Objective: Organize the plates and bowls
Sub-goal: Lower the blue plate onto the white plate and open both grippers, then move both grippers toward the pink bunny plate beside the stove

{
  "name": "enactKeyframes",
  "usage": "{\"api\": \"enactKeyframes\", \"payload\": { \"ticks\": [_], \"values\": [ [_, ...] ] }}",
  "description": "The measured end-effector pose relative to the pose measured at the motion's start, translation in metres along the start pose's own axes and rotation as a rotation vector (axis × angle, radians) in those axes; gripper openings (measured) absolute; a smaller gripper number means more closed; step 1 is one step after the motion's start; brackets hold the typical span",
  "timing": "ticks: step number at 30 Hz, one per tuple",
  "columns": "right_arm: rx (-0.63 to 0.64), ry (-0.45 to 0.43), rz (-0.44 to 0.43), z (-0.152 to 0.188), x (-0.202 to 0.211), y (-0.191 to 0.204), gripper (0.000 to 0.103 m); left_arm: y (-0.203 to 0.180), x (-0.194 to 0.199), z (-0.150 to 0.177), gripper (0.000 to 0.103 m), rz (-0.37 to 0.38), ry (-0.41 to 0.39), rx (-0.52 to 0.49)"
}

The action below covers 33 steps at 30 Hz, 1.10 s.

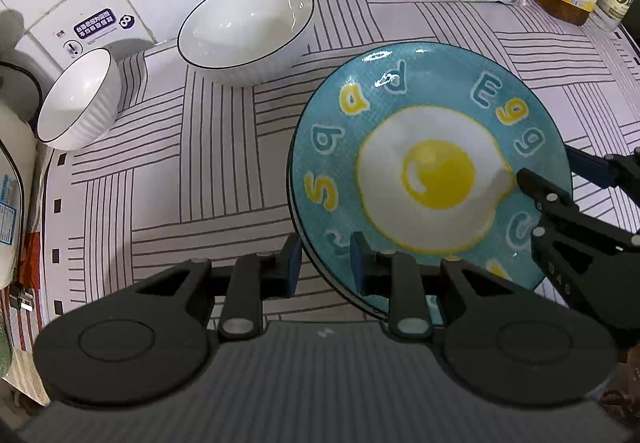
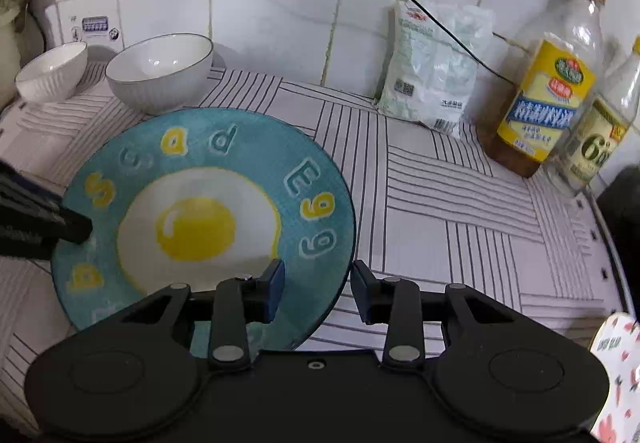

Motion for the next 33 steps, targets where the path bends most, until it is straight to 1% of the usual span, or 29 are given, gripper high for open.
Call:
{"api": "enactKeyframes", "payload": {
  "ticks": [2,5,8,10,12,13,15,18,22,25,26,27,28,29,31,32,33],
  "values": [
    [0.001,-0.012,-0.001,0.001,0.001,-0.001,0.042,0.0,0.002,0.001,0.024,0.008,-0.001,0.009],
    [-0.022,-0.023,-0.031,0.004,0.005,-0.005,0.041,-0.001,0.009,0.005,0.024,0.032,0.002,0.016],
    [-0.032,-0.053,-0.045,0.006,0.019,-0.01,0.041,-0.006,0.024,0.01,0.026,0.057,-0.012,0.005],
    [-0.038,-0.074,-0.055,0.006,0.033,-0.015,0.045,-0.008,0.033,0.014,0.029,0.064,-0.018,-0.006],
    [-0.045,-0.092,-0.077,0.008,0.046,-0.022,0.053,-0.013,0.046,0.018,0.033,0.07,-0.028,-0.022],
    [-0.051,-0.105,-0.083,0.008,0.054,-0.025,0.054,-0.015,0.051,0.019,0.036,0.074,-0.034,-0.029],
    [-0.056,-0.125,-0.088,0.01,0.069,-0.033,0.062,-0.021,0.064,0.023,0.041,0.08,-0.047,-0.049],
    [-0.071,-0.152,-0.082,0.015,0.09,-0.046,0.067,-0.029,0.081,0.028,0.042,0.074,-0.073,-0.076],
    [-0.097,-0.163,-0.091,0.024,0.113,-0.064,0.071,-0.042,0.105,0.035,0.052,0.093,-0.121,-0.112],
    [-0.094,-0.174,-0.086,0.034,0.131,-0.074,0.079,-0.053,0.122,0.041,0.056,0.105,-0.152,-0.14],
    [-0.088,-0.178,-0.079,0.038,0.137,-0.077,0.086,-0.057,0.127,0.042,0.057,0.113,-0.157,-0.144],
    [-0.083,-0.182,-0.072,0.041,0.143,-0.079,0.09,-0.061,0.133,0.044,0.06,0.129,-0.158,-0.145],
    [-0.075,-0.189,-0.063,0.045,0.149,-0.082,0.09,-0.065,0.139,0.046,0.064,0.142,-0.164,-0.149],
    [-0.07,-0.194,-0.055,0.048,0.154,-0.084,0.09,-0.068,0.144,0.048,0.065,0.151,-0.173,-0.154],
    [-0.066,-0.197,-0.045,0.057,0.164,-0.089,0.09,-0.077,0.154,0.052,0.071,0.162,-0.189,-0.174],
    [-0.069,-0.199,-0.04,0.062,0.169,-0.092,0.091,-0.081,0.157,0.053,0.072,0.165,-0.193,-0.183],
    [-0.075,-0.2,-0.033,0.067,0.173,-0.096,0.094,-0.086,0.16,0.054,0.076,0.17,-0.199,-0.194]
  ]
}}
Point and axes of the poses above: each gripper's, at about its wrist camera, not at the fingertips, and x roughly against the way its jaws point, y to its left, z to its underside, the point moved 4 cm from there along -x, roughly the way its jaws point, and after that the axes turned 10 degrees about x, right-handed, at the moved point
